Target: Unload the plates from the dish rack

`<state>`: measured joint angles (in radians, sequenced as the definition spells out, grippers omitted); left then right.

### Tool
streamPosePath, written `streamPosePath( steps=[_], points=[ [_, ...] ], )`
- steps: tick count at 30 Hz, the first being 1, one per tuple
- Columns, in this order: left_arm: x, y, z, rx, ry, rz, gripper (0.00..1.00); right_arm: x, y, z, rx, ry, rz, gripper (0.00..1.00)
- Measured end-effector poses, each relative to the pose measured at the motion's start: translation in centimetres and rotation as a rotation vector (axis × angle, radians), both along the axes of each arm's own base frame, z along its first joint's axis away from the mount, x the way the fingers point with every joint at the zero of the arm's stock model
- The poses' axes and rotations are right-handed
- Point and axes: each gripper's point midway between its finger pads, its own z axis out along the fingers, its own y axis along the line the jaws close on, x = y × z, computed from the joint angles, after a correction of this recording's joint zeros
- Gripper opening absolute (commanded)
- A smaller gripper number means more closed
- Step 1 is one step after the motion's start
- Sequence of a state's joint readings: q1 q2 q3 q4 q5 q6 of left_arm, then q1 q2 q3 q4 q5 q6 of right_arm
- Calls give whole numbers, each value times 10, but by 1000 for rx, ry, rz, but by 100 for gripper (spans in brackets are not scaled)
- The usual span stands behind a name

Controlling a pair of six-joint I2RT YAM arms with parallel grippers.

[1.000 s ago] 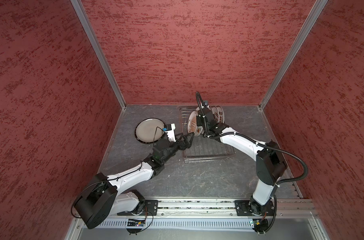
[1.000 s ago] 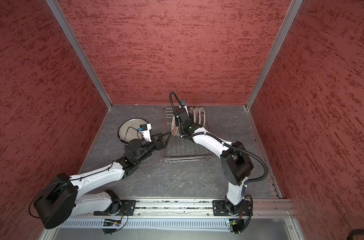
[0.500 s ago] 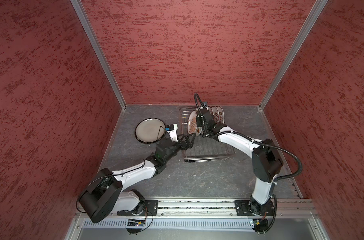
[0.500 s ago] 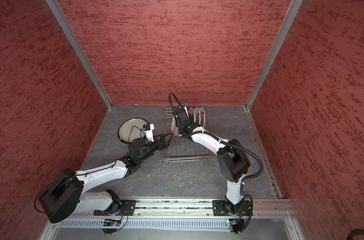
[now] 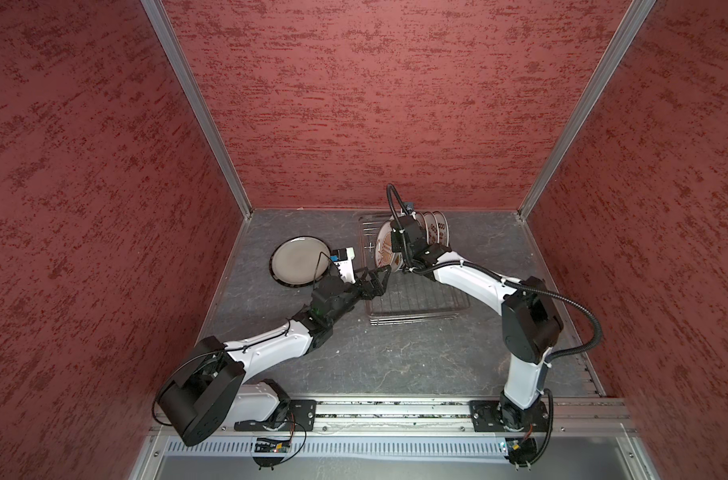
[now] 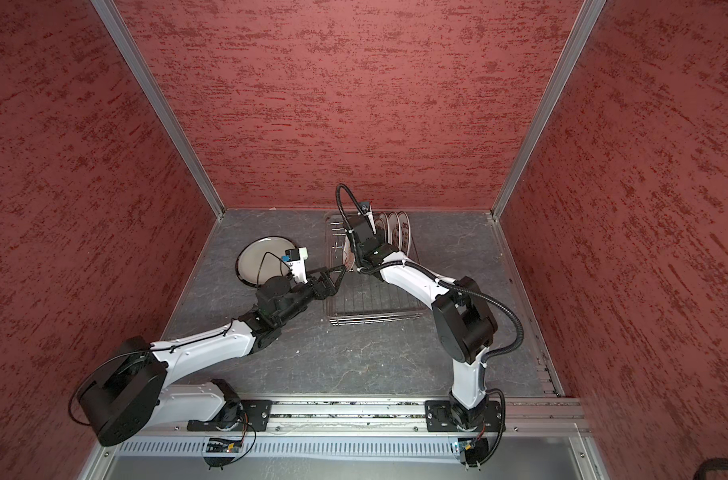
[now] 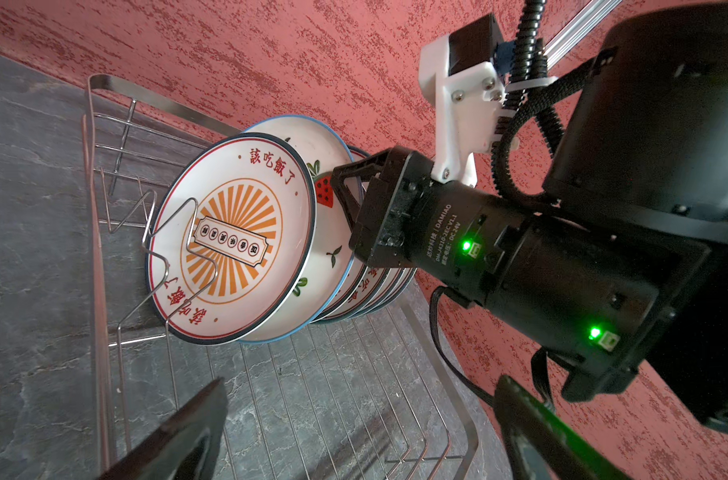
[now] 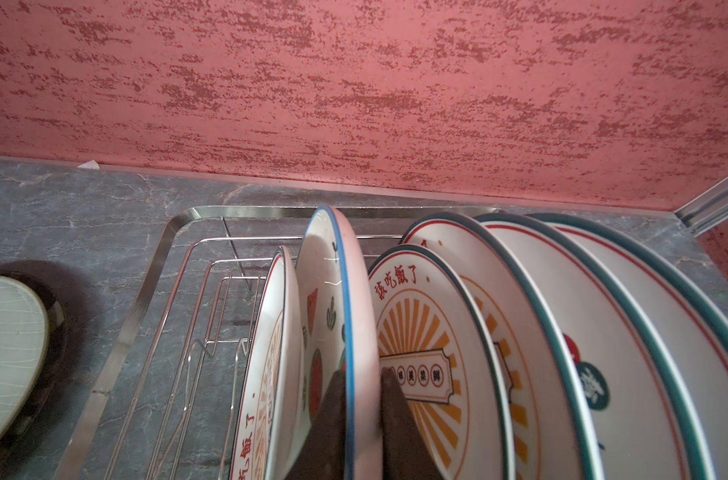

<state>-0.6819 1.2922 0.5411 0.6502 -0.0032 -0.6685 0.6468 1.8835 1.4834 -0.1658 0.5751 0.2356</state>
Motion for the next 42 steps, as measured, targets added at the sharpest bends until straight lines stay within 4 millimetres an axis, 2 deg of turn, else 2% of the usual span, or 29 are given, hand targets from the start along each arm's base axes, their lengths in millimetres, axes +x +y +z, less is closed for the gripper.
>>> streamPosePath(
  steps=[5, 16, 34, 37, 42],
  points=[
    [1, 1, 0, 1, 0, 6, 99, 3, 1, -4, -7, 11, -4, 26],
    [2, 3, -2, 6, 3, 24, 99, 3, 0, -6, -22, 7, -27, 14],
    [5, 4, -7, 15, 13, 35, 100, -10, 13, 6, -136, -50, -36, 8],
    [6, 9, -7, 14, 12, 48, 99, -14, 15, 8, -161, -59, -39, 7],
    [7, 29, -5, -11, 9, 83, 99, -16, 15, 12, -179, -70, -44, 6]
  ],
)
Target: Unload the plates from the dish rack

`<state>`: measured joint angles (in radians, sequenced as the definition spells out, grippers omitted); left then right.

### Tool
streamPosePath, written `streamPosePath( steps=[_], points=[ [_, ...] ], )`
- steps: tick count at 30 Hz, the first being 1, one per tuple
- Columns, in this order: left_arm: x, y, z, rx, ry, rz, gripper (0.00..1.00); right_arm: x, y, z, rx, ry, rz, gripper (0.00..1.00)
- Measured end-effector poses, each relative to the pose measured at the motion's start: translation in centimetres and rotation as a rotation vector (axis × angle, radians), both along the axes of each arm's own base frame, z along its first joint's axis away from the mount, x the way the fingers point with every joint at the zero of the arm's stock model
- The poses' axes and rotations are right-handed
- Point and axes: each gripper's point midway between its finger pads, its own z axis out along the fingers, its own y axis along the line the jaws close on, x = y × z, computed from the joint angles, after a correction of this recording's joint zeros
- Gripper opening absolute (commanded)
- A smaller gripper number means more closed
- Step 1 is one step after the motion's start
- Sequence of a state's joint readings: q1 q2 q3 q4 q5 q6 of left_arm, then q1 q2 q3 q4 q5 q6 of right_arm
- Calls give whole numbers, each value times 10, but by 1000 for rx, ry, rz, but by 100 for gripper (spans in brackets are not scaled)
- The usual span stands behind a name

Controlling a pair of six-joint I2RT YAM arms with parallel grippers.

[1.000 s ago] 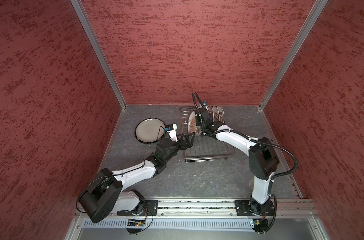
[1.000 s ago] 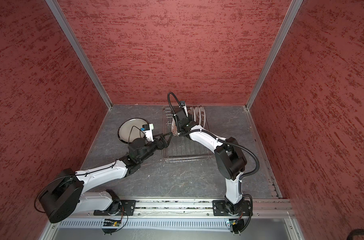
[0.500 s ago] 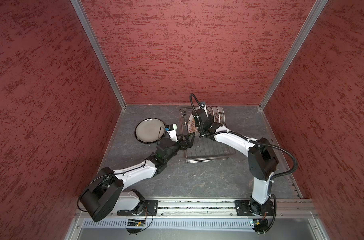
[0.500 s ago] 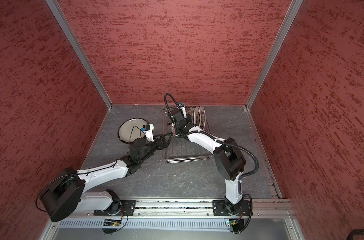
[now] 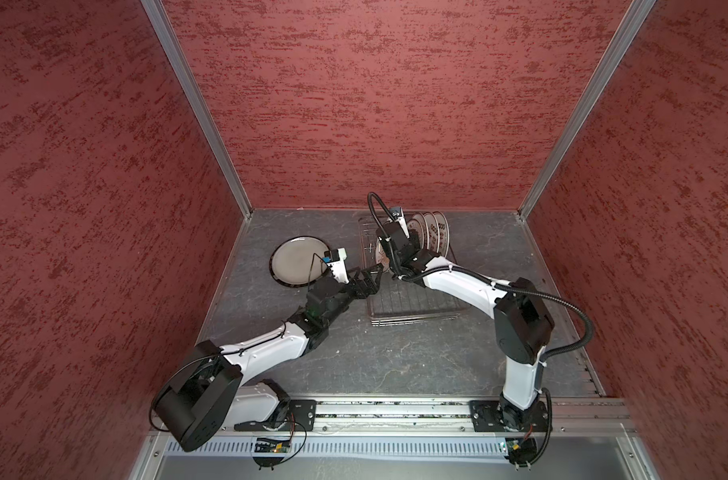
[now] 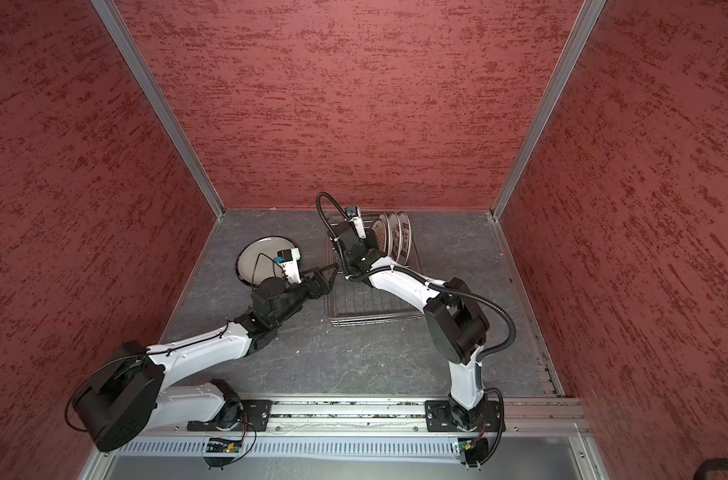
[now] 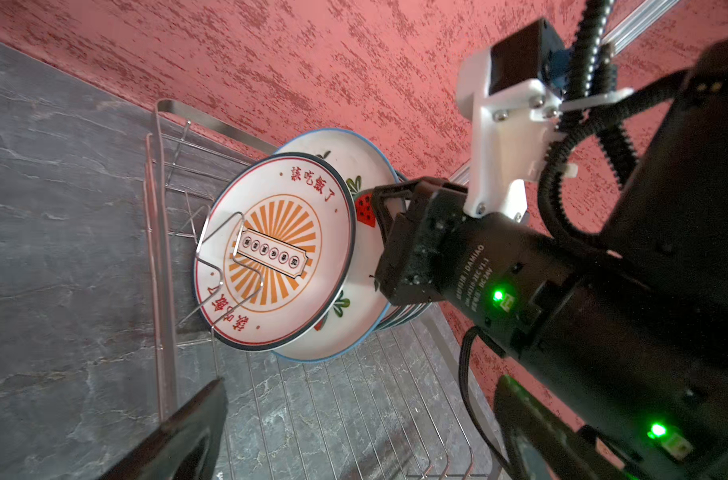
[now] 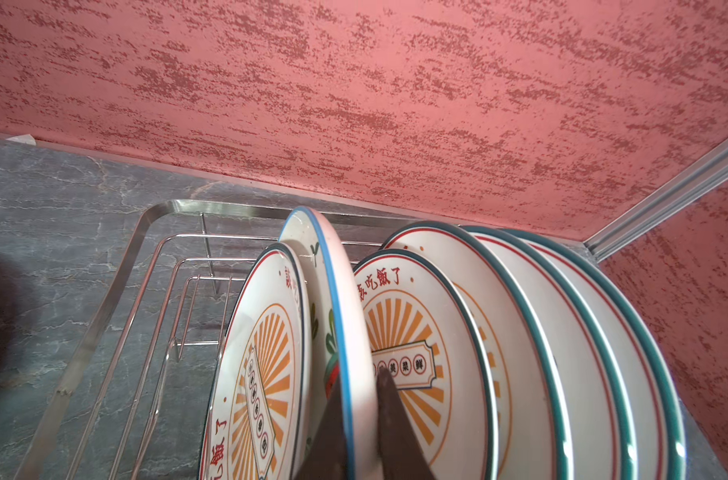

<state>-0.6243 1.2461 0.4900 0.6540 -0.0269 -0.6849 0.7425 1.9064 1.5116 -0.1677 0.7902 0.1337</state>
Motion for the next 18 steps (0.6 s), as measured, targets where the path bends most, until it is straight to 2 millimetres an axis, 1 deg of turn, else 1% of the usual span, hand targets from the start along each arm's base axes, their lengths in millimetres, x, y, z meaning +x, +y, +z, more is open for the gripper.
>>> streamPosePath(
  steps=[3, 7, 11, 14, 18],
  points=[
    [-1, 7, 1, -17, -4, 12, 99, -4, -3, 8, -2, -10, 5, 6],
    [-2, 4, 3, -26, -7, -8, 99, -9, -6, 26, -2, -42, -3, 5],
    [-2, 3, 0, -26, 2, -17, 99, -12, -9, 41, -8, -73, -13, 5],
    [-3, 1, -2, -30, 10, -27, 99, -15, -12, 47, -13, -87, -18, 5],
    [-3, 0, -1, -32, 8, -33, 99, -22, -18, 50, -17, -97, -17, 5]
  ],
)
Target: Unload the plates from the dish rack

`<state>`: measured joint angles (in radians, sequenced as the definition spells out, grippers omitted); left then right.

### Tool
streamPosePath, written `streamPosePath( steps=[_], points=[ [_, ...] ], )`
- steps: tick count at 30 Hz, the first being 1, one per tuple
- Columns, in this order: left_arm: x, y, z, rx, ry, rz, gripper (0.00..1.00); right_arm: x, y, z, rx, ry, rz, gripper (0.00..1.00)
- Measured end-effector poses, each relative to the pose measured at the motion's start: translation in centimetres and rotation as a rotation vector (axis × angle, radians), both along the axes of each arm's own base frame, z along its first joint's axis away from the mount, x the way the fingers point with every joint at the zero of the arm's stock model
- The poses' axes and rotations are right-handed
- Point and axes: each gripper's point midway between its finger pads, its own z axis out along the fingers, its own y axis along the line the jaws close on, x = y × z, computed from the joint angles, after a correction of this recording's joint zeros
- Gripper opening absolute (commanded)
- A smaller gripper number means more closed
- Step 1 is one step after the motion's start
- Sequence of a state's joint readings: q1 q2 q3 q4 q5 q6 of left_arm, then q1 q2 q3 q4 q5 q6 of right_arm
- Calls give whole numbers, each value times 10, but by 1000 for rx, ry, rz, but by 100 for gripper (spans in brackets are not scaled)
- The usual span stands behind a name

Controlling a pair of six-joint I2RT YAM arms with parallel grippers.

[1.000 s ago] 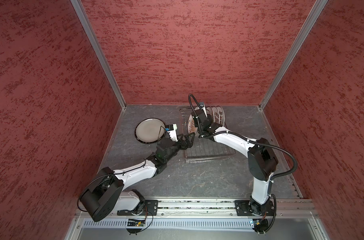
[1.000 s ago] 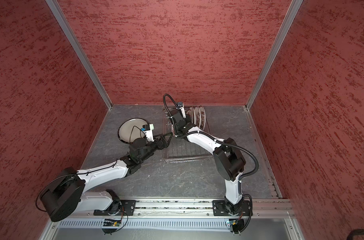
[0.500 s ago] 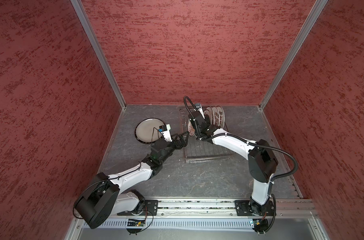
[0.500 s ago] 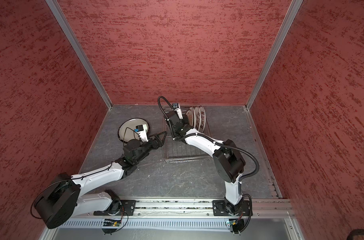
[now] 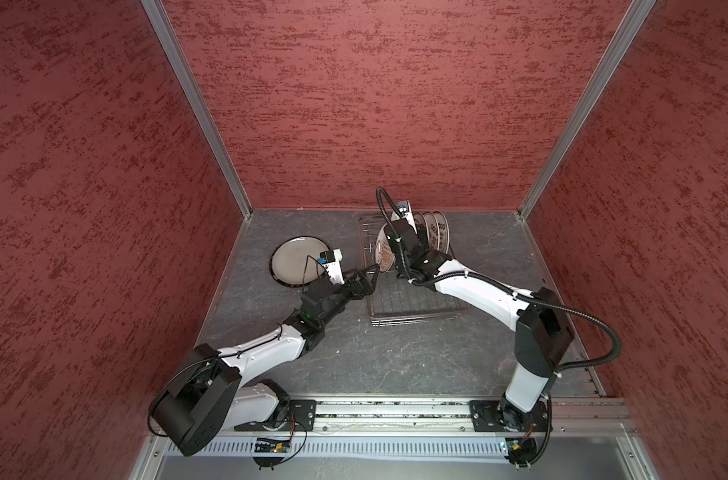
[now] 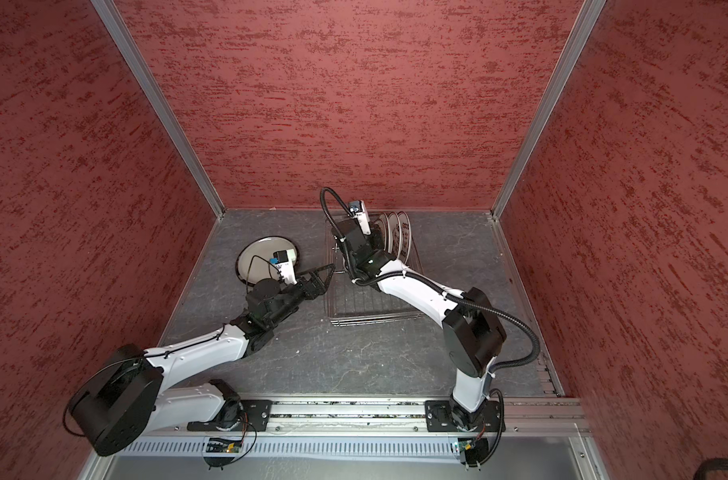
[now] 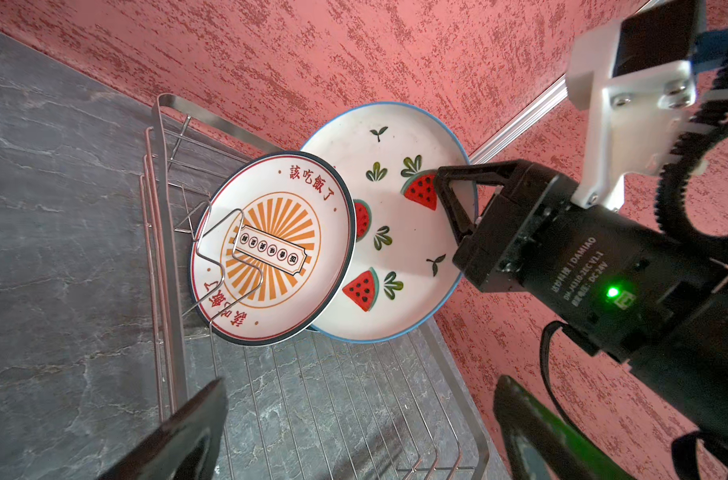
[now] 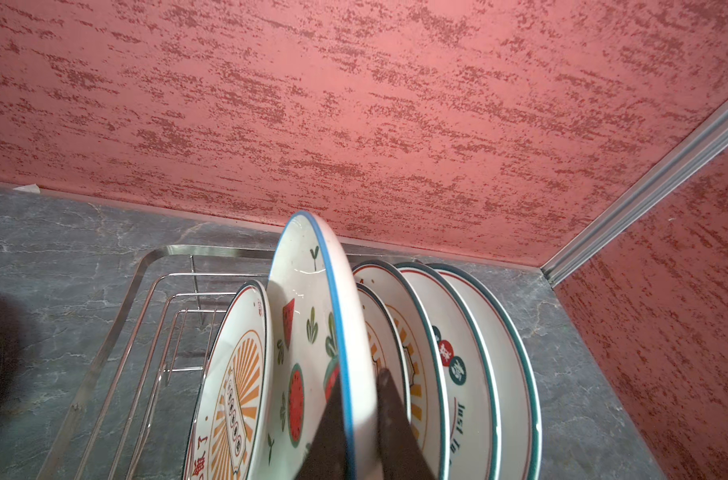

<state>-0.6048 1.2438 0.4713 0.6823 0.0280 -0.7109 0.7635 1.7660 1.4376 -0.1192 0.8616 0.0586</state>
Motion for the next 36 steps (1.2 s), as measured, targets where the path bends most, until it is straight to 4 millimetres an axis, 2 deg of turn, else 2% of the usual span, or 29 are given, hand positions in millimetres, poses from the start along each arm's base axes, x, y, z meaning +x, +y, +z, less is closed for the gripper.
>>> streamPosePath(
  steps=[4, 7, 17, 20, 25, 29, 32, 36],
  points=[
    [-1, -2, 6, -19, -16, -13, 99, -10, -7, 4, 7, -13, 5, 4],
    [-5, -5, 18, -65, -66, -36, 99, -20, -14, 10, 16, -23, 10, 4],
    [-18, -23, 34, -88, -120, -128, 99, -66, -52, 41, 113, -85, 38, 4],
    [-25, -22, 39, -81, -125, -128, 99, -76, -60, 45, 137, -96, 43, 4],
    [-42, -20, 61, -84, -170, -132, 99, -89, -66, 44, 186, -98, 75, 2],
    [-59, -24, 67, -50, -190, -163, 99, -98, -64, 34, 213, -77, 121, 0],
    [-59, -14, 71, -11, -189, -157, 99, -104, -63, 26, 233, -63, 153, 0],
    [-63, 1, 91, -7, -221, -149, 99, -112, -68, 19, 282, -57, 192, 0]
  ],
)
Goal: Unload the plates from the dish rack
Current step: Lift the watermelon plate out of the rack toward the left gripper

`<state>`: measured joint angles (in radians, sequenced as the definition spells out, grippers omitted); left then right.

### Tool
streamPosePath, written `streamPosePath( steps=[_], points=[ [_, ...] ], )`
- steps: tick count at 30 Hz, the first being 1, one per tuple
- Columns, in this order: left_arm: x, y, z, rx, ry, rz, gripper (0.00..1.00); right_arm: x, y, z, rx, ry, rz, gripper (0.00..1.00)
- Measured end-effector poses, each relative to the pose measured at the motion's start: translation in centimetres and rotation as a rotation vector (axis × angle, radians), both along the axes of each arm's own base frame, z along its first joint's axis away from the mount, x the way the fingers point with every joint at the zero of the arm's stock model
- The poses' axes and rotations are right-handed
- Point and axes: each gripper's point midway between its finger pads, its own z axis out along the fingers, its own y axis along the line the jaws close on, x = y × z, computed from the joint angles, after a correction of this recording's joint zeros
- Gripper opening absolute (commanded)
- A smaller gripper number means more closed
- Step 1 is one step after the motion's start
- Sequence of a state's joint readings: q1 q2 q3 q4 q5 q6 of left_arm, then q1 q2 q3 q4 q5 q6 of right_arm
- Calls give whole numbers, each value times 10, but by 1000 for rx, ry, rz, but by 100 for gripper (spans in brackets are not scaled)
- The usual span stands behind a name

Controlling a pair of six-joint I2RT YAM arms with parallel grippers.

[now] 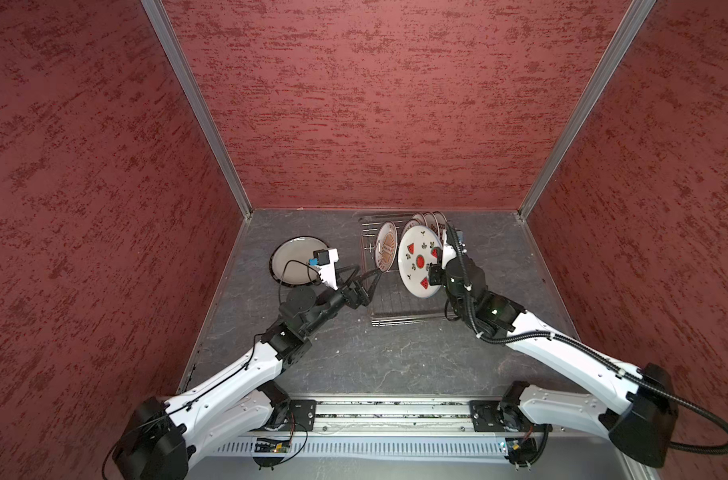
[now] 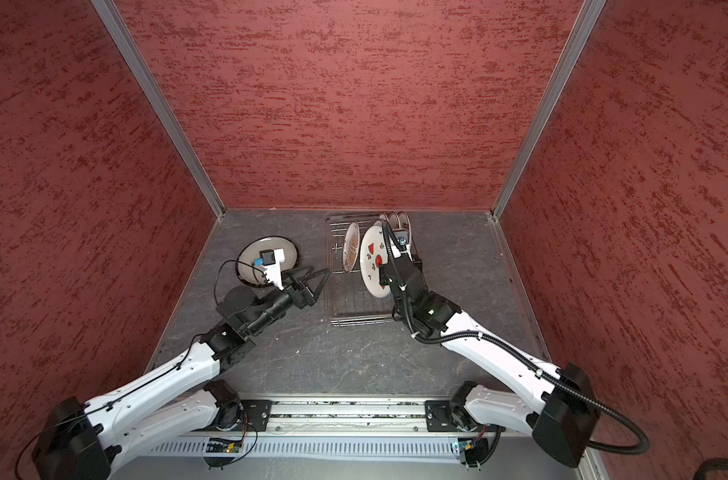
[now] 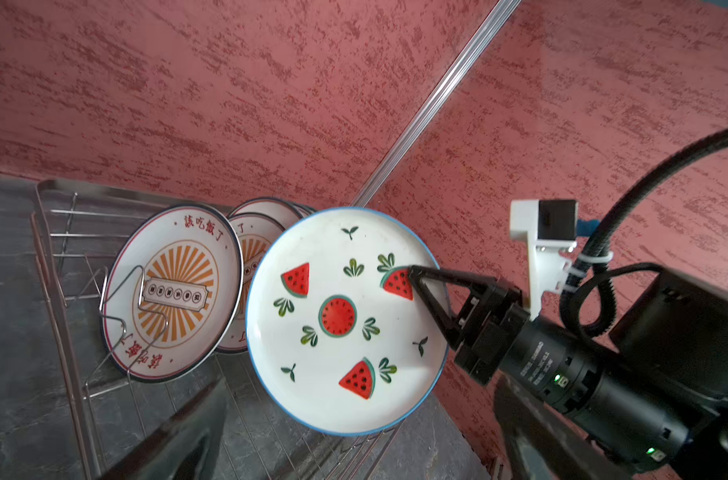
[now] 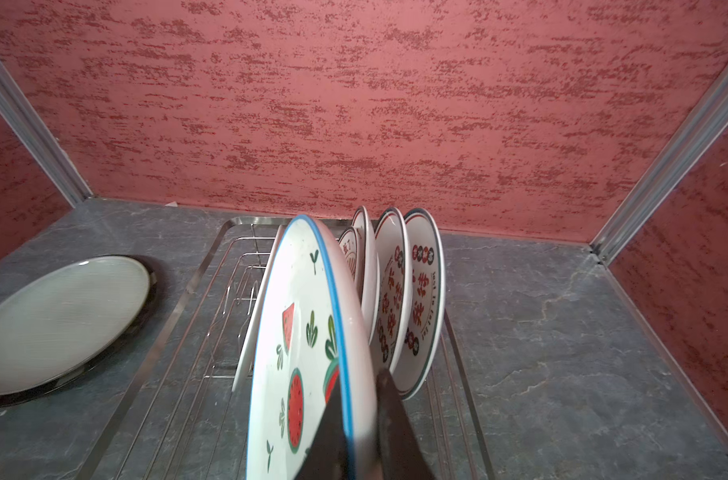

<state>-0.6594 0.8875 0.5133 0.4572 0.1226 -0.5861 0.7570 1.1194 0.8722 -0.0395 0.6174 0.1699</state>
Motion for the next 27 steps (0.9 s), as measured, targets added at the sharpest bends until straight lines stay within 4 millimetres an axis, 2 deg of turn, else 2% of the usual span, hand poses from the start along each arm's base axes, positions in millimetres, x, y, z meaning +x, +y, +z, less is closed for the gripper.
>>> streamPosePath(
  steps=[3, 9, 11, 17, 21, 27],
  points=[
    [-5, 1, 4, -6, -9, -14, 99, -2, -7, -1, 61, -1, 25, 0],
    [-6, 0, -22, 26, 45, -14, 100, -10, -10, -3, 202, -11, 118, 0],
    [-7, -3, -24, 31, 51, -21, 100, -14, -10, -5, 258, -14, 158, 0],
    [-5, -3, -27, 36, 59, -8, 99, -27, -2, -6, 413, -14, 270, 0],
    [-1, -7, -39, 59, 87, -8, 100, -37, 3, -3, 502, -26, 337, 0],
    [1, -12, -43, 54, 88, -17, 99, -46, 17, 13, 596, -41, 450, 0]
  ],
)
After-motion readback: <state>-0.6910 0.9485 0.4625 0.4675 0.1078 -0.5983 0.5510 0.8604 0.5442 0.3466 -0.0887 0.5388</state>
